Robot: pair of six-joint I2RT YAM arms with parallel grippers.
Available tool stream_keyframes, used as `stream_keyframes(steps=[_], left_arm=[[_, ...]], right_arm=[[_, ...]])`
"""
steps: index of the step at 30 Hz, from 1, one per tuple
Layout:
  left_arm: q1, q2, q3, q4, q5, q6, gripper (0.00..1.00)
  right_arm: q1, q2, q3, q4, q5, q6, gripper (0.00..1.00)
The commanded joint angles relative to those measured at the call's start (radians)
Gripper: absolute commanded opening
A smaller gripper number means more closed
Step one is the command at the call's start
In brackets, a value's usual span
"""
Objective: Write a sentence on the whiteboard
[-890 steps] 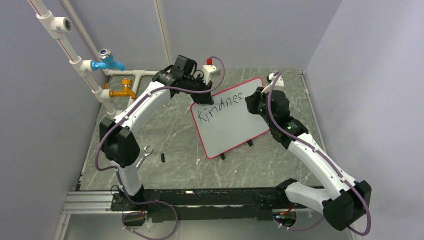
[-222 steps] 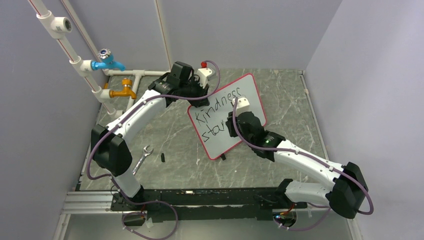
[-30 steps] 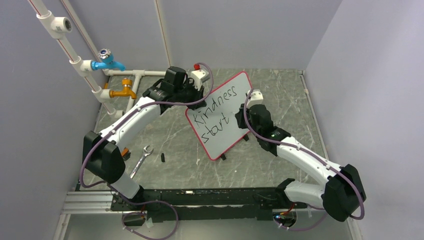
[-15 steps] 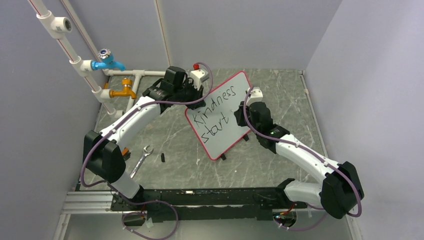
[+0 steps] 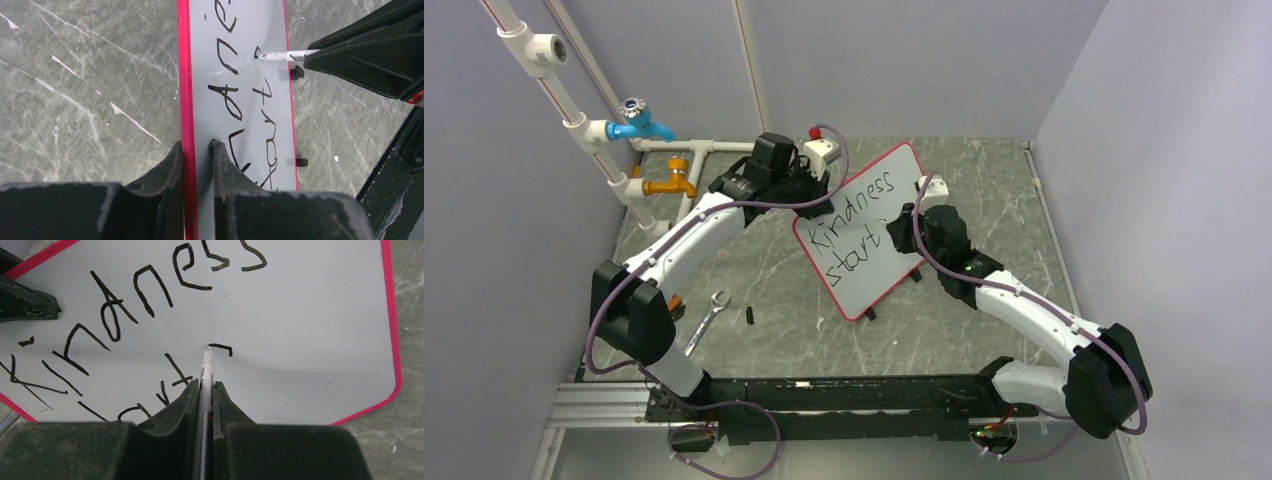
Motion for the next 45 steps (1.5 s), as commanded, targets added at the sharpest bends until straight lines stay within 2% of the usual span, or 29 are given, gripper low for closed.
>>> stream_keyframes(steps=[1, 9, 31, 45], left_arm=[[-0.026, 0.038, -0.021, -0.120, -0.077, 0.154, 0.00], [-0.025, 0.037, -0.023, -0.119, -0.080, 0.154, 0.00], [-0.026, 0.034, -0.023, -0.119, -0.081, 0.155, 0.00], [-0.024, 0.033, -0.023, -0.121, -0.080, 0.155, 0.00]], right_arm=[[0.007, 0.000, -0.040, 0.002, -0.082, 0.030, 0.00], [0.008, -0.023, -0.077, -0.009, -0.082, 0.038, 0.00], [0.006, -0.028, -0.073, -0.076, 0.065, 0.051, 0.00], [0.006, -0.048, -0.087, -0.108, 0.040, 0.065, 0.00]])
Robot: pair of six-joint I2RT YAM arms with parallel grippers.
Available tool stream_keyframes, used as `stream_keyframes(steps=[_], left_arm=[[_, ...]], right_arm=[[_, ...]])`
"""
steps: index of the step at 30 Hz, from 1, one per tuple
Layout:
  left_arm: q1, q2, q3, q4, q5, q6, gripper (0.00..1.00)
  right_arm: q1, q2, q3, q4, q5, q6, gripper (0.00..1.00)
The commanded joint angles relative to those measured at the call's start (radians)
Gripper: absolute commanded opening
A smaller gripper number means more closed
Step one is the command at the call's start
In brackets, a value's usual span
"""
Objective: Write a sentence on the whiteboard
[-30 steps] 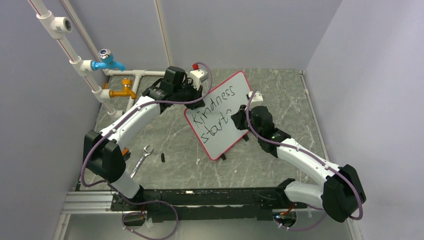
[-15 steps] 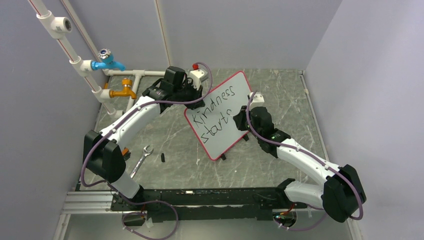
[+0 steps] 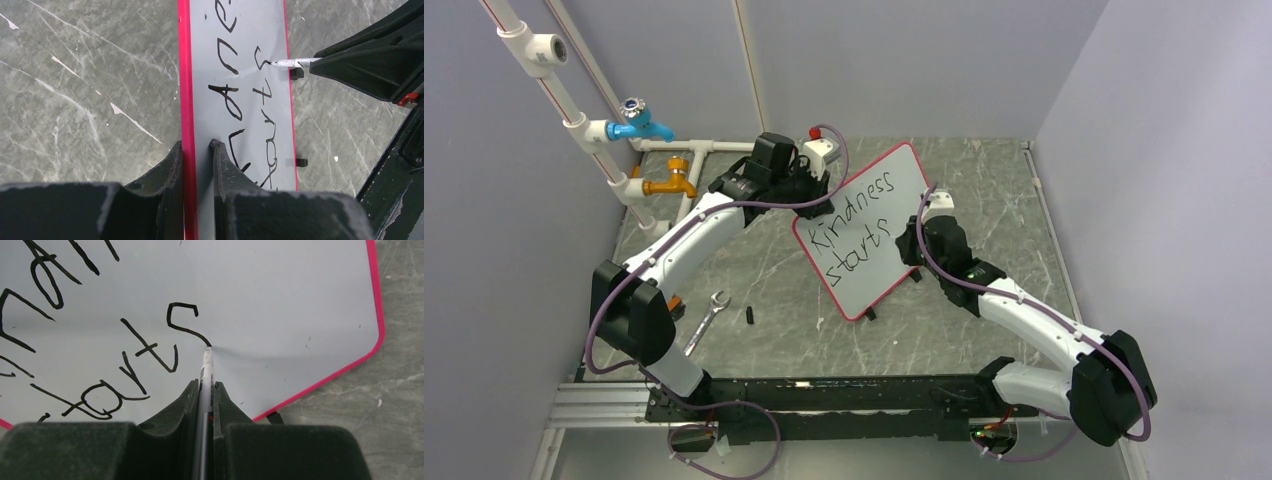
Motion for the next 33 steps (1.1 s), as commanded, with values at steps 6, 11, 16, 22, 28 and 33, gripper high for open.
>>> stream_keyframes(steps=[6, 11, 16, 22, 28, 33], left_arm=[[-0.027, 0.032, -0.021, -0.120, -0.077, 0.156, 0.00], [-0.027, 0.033, -0.021, -0.120, -0.076, 0.157, 0.00], [-0.027, 0.033, -0.020, -0.121, -0.075, 0.154, 0.00], [-0.026, 0.017, -0.019, -0.122, -0.070, 0.146, 0.00], [-0.026, 0.015, -0.019, -0.123, -0.085, 0.140, 0.00], [-0.026, 0.003, -0.037, -0.107, -0.119, 0.133, 0.00]], right_arm=[[0.003, -0.021, -0.034, -0.006, -0.096, 0.005, 0.00], [0.003, -0.038, -0.016, 0.023, -0.128, -0.005, 0.00], [0.002, -0.091, -0.005, 0.016, -0.150, -0.019, 0.00], [0.002, -0.174, -0.029, 0.004, -0.185, -0.028, 0.00], [0.018, -0.207, -0.093, 0.015, -0.300, -0.026, 0.00], [0.069, -0.215, -0.137, 0.059, -0.342, -0.047, 0.00]])
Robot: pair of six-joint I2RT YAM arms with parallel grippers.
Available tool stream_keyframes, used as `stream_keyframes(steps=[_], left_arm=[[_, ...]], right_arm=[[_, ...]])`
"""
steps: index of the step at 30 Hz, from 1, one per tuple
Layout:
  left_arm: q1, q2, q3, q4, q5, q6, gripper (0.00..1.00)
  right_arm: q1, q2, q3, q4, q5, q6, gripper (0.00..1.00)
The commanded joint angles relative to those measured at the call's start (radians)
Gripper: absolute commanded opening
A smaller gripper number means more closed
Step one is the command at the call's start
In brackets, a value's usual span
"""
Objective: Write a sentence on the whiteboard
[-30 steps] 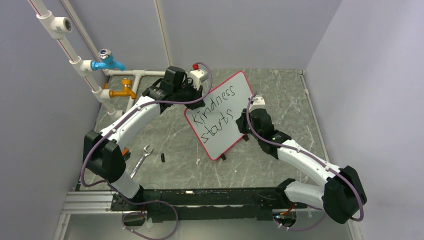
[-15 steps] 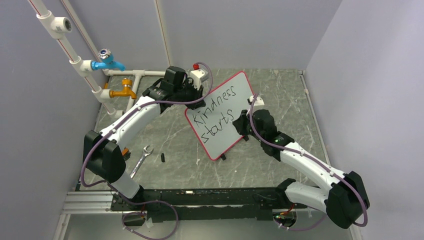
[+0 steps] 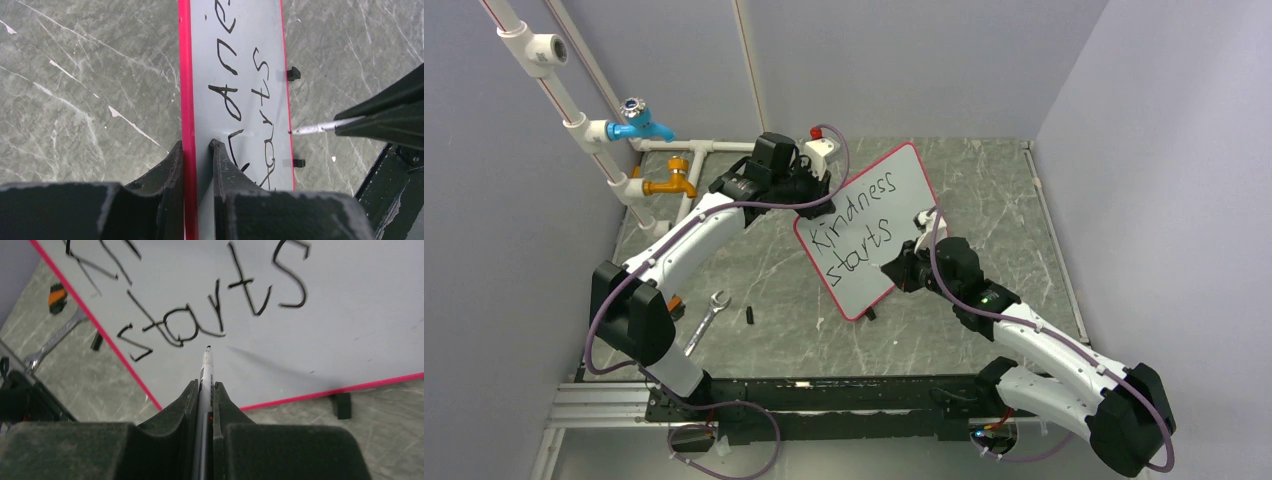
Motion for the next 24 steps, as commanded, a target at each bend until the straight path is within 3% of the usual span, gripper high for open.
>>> stream_keyframes(steps=[1, 10, 24], left_arm=[[-0.024, 0.001, -0.041, -0.112, -0.135, 0.131, 0.00], [-0.022, 0.016, -0.038, -0.117, -0.155, 0.128, 0.00], [-0.022, 0.025, -0.041, -0.121, -0.167, 0.129, 0.00]], right_arm=[[0.052, -0.017, -0.027, 0.075, -0.067, -0.037, 0.00], [0.188, 0.014, -0.078, 0.147, -0.056, -0.053, 0.00], [0.206, 0.126, -0.076, 0.182, -0.052, -0.062, 0.00]])
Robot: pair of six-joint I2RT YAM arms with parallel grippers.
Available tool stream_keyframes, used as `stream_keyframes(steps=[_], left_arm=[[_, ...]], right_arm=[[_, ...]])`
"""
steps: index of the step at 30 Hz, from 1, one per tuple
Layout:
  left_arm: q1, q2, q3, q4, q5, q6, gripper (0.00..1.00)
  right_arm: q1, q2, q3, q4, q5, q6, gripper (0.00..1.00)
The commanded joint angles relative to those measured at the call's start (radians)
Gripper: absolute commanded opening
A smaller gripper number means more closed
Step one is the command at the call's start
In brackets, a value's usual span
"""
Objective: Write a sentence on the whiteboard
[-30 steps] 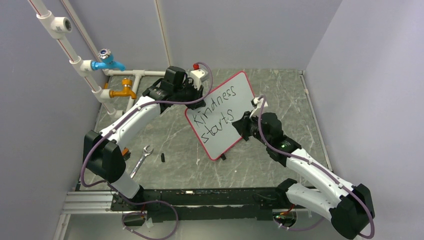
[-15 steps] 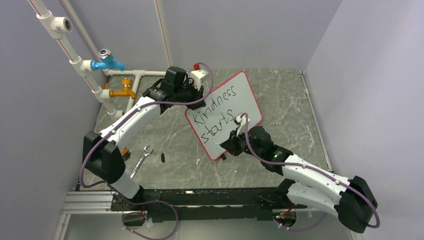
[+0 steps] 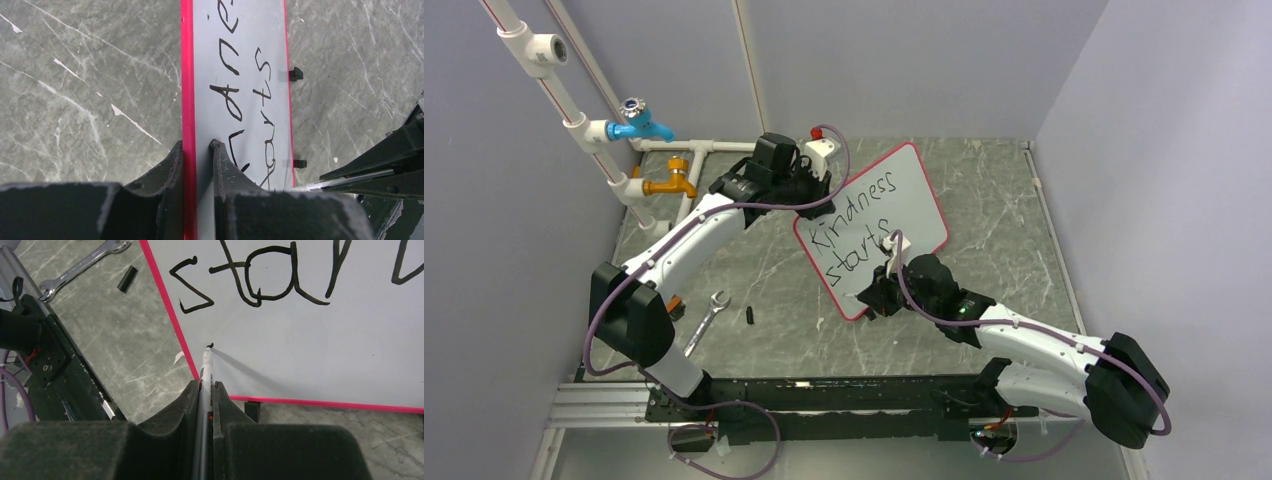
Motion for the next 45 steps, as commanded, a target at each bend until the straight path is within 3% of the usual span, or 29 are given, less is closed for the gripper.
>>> stream_keyframes(steps=[1, 18, 36, 45], left_arm=[[-0.013, 0.034, -0.042, -0.115, -0.140, 0.133, 0.00], [-0.005, 0.045, -0.037, -0.116, -0.132, 0.133, 0.00], [-0.003, 0.045, -0.035, -0.118, -0.124, 0.131, 0.00], [-0.002, 0.044, -0.032, -0.121, -0.124, 0.131, 0.00]], right_arm=[[0.006, 0.012, -0.004, 0.063, 0.004, -0.018, 0.00], [0.005, -0.017, -0.046, -0.036, 0.088, 0.063, 0.00], [0.005, 0.049, 0.121, -0.089, 0.172, 0.007, 0.00], [0.005, 0.051, 0.115, -0.082, 0.180, 0.032, 0.00]])
